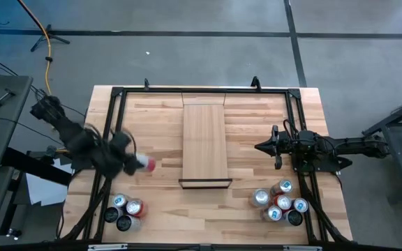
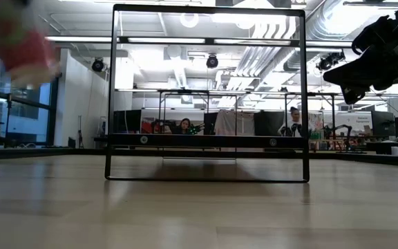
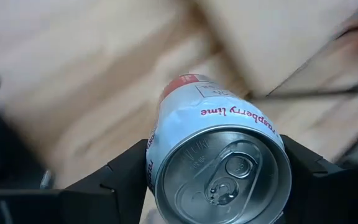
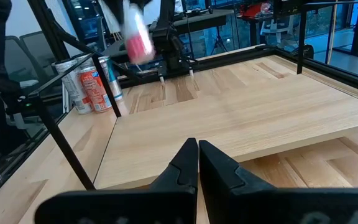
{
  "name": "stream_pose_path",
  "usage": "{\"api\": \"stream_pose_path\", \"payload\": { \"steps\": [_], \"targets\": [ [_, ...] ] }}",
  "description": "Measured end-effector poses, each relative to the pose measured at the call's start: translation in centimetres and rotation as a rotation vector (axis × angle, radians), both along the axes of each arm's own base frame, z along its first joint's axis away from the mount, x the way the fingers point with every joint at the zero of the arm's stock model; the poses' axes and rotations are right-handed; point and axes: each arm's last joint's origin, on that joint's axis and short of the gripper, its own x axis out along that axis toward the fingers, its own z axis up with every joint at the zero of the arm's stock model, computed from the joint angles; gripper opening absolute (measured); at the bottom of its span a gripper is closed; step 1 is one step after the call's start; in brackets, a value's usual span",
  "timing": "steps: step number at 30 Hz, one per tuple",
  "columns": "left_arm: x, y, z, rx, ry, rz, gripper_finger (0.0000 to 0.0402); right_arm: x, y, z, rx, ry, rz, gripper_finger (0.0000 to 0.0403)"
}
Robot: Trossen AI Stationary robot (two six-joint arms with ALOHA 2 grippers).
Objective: Place canned beverage on shelf
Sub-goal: Put the pink soda can on the shelf
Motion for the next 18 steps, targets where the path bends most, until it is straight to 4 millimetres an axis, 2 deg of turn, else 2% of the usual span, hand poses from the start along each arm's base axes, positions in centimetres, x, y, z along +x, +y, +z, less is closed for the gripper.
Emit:
{"api": "stream_pose_path", "payload": {
  "steps": [5, 10, 14, 18],
  "targets": [
    [1.4, 3.6, 5.0, 0.175, -0.115, -0.044, 0.0222, 0.0, 0.0, 0.0, 0.0, 0.0, 0.0, 0.0],
    [4.4, 7.3, 8.4, 0.36, -0.051, -0.136, 0.0222, 0.0, 0.0, 0.0, 0.0, 0.0, 0.0, 0.0],
    [7.9, 10.6, 9.7, 0.46, 0.04, -0.223, 0.0222, 0.0, 0.0, 0.0, 0.0, 0.0, 0.0, 0.0],
    [11.8, 13.8, 9.1, 0.478, 0.101, -0.323, 0.0223, 0.0, 0.0, 0.0, 0.0, 0.0, 0.0, 0.0]
  ]
}}
